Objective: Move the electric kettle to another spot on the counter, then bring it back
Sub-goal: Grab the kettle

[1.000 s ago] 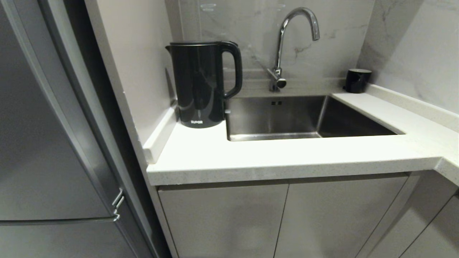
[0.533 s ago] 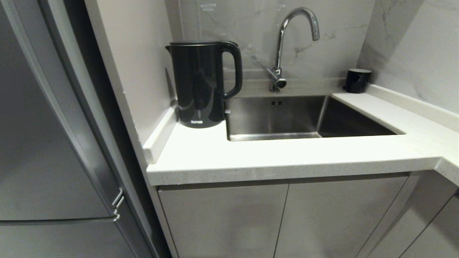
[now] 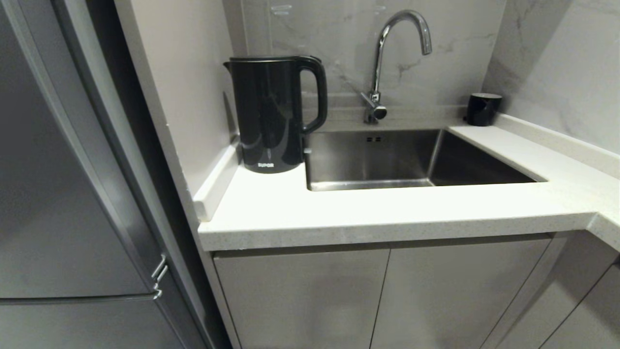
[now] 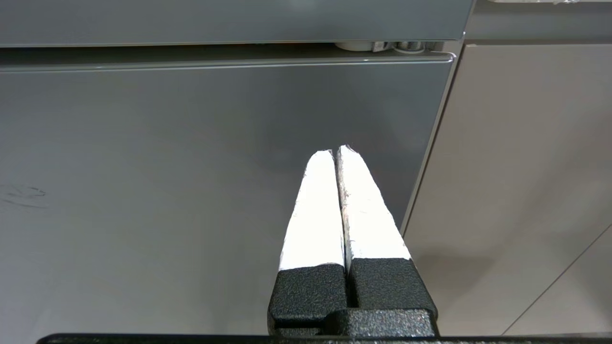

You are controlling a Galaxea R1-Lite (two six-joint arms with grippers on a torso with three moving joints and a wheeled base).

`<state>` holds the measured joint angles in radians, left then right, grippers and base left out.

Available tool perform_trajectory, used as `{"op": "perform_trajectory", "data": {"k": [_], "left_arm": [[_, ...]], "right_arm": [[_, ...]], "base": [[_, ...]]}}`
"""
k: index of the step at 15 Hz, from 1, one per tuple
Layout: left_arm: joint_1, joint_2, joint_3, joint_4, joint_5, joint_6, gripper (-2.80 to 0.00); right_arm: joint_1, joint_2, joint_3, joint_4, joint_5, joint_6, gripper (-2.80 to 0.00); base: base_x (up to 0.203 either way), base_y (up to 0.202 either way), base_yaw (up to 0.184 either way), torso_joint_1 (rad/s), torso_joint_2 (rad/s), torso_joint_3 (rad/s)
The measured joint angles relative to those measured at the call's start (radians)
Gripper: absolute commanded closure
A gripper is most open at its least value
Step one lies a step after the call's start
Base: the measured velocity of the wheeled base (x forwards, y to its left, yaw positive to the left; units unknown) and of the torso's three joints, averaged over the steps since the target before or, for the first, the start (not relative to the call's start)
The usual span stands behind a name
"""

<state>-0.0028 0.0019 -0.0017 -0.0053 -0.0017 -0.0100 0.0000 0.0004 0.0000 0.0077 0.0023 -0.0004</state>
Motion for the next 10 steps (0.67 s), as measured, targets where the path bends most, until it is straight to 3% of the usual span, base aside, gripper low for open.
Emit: {"op": "perform_trajectory", "data": {"k": [4, 10], "left_arm": [[0.0, 0.0, 0.0, 0.0, 0.0, 0.0, 0.0], [0.0, 0.0, 0.0, -0.001, 0.0, 0.0, 0.0]], "right_arm": [[0.0, 0.0, 0.0, 0.0, 0.0, 0.0, 0.0], [0.0, 0.0, 0.0, 0.0, 0.0, 0.0, 0.0]], "base": [[0.0, 0.0, 0.0, 0.004, -0.09, -0.091], [0.0, 0.0, 0.0, 0.041, -0.42, -0.367]]}}
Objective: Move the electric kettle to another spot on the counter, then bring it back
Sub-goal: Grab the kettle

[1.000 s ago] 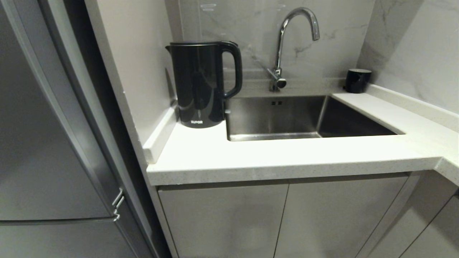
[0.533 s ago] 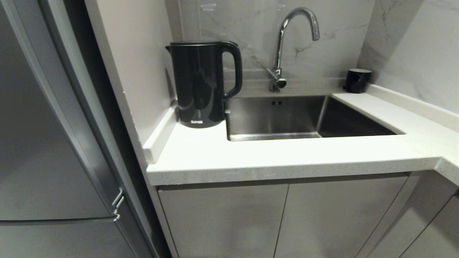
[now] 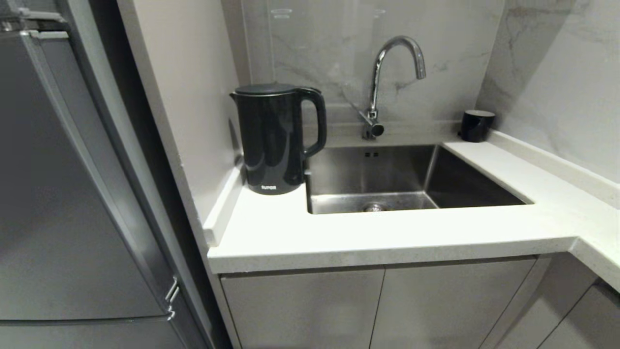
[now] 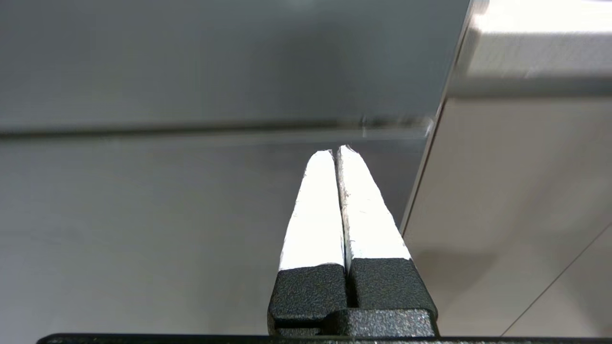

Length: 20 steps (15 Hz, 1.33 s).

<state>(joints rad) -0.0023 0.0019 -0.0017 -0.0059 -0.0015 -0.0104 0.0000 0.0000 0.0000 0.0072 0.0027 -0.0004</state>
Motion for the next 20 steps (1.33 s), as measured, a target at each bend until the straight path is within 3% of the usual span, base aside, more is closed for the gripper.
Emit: {"op": "perform_trajectory", "data": {"k": [15, 20], "left_arm": [[0.0, 0.0, 0.0, 0.001, 0.0, 0.0, 0.0], [0.0, 0.0, 0.0, 0.001, 0.0, 0.0, 0.0]], "right_arm": [[0.0, 0.0, 0.0, 0.0, 0.0, 0.0, 0.0], [0.0, 0.0, 0.0, 0.0, 0.0, 0.0, 0.0]], "base": [[0.0, 0.0, 0.0, 0.159, -0.54, -0.385], [0.0, 0.0, 0.0, 0.164, -0.42, -0.261]]}}
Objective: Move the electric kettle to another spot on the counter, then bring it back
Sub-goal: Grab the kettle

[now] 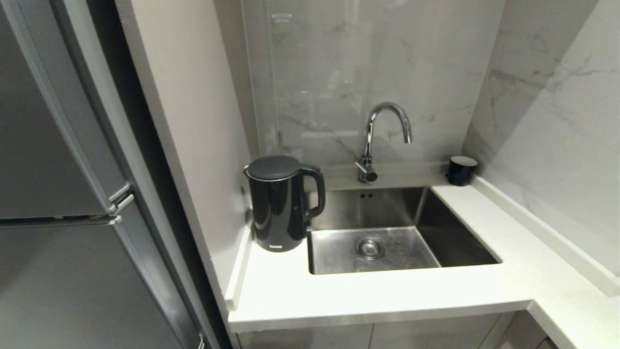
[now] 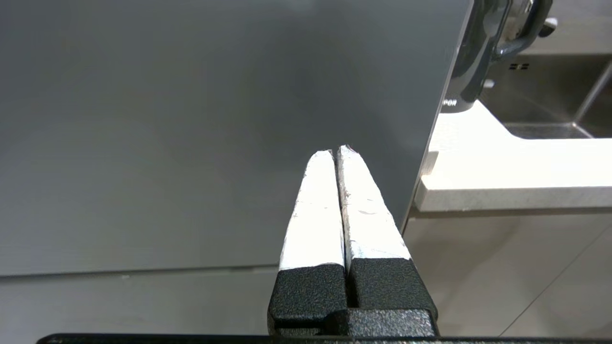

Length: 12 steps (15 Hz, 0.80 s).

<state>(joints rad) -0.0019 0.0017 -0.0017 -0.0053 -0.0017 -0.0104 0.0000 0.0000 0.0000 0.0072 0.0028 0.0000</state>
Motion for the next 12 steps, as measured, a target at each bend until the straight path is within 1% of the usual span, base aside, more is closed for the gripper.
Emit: {"op": "perform_trajectory", "data": {"k": [12], "left_arm": [[0.0, 0.0, 0.0, 0.0, 0.0, 0.0, 0.0]], "right_arm": [[0.0, 0.0, 0.0, 0.0, 0.0, 0.0, 0.0]], "base": [[0.0, 0.0, 0.0, 0.144, -0.34, -0.202]]}}
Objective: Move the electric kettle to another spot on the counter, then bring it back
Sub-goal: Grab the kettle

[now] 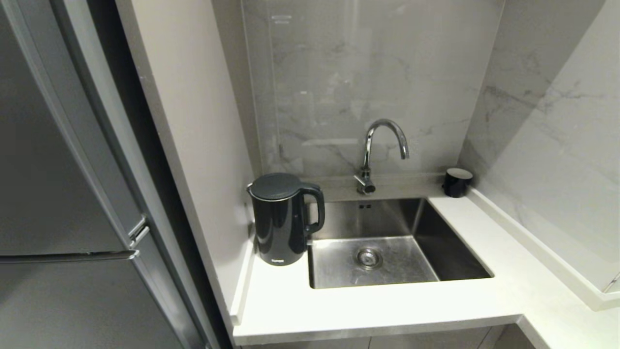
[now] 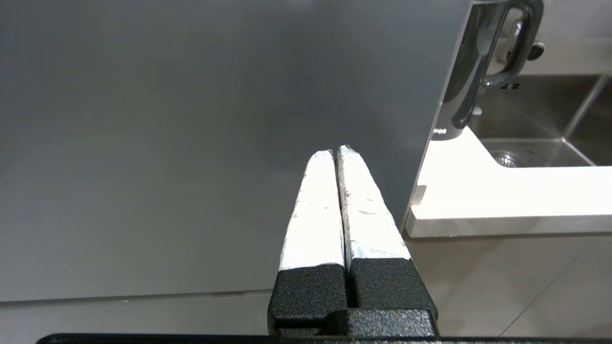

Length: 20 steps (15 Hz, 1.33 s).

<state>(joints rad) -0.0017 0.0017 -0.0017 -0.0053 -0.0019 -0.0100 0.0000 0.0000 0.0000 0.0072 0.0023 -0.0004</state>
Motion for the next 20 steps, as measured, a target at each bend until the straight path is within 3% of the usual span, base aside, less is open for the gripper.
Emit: {"op": "perform_trajectory", "data": {"k": [11, 20], "left_arm": [[0.0, 0.0, 0.0, 0.0, 0.0, 0.0, 0.0], [0.0, 0.0, 0.0, 0.0, 0.0, 0.0, 0.0]], "right_arm": [[0.0, 0.0, 0.0, 0.0, 0.0, 0.0, 0.0], [0.0, 0.0, 0.0, 0.0, 0.0, 0.0, 0.0]], "base": [[0.0, 0.0, 0.0, 0.114, -0.25, -0.141], [0.0, 0.0, 0.0, 0.0, 0.0, 0.0]]}}
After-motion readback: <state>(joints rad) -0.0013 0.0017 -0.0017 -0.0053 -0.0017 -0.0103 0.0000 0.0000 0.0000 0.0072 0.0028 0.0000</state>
